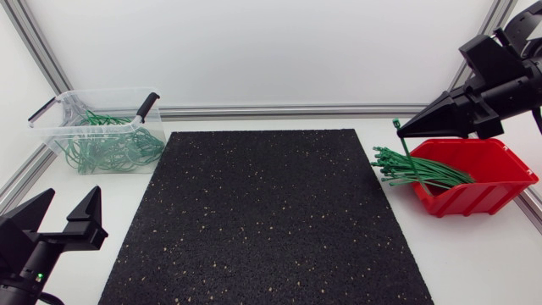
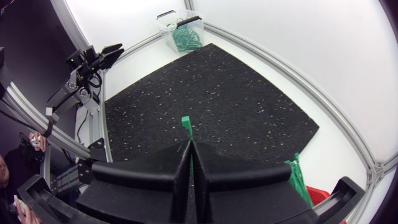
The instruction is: Take a green cable tie from the red box, thread the tail through the head to close it, then place it in the transparent bin on the left.
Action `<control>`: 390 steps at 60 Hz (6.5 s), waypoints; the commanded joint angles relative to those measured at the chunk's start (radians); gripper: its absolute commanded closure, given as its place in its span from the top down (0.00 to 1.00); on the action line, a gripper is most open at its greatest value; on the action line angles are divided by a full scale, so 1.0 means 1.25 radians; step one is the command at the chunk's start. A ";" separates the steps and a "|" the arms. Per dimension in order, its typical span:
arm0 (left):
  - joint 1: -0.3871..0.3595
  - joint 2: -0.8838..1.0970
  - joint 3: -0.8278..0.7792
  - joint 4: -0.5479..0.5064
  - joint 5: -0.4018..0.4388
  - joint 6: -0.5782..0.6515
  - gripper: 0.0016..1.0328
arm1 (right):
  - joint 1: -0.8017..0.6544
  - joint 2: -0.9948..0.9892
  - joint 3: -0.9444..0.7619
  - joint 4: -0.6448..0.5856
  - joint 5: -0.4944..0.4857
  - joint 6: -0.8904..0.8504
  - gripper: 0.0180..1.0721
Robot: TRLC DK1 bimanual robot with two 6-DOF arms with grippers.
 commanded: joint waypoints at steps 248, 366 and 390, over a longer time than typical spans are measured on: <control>-0.795 0.968 0.481 0.205 -0.446 -0.249 0.04 | 0.791 0.070 -0.026 0.617 0.752 1.337 0.06; -0.616 0.716 0.466 0.103 0.158 -0.345 0.04 | 0.481 0.061 -0.227 0.756 -0.265 0.695 0.43; -0.621 0.760 0.475 0.104 0.204 -0.380 0.04 | 0.493 0.022 -0.251 0.769 -0.285 0.696 0.43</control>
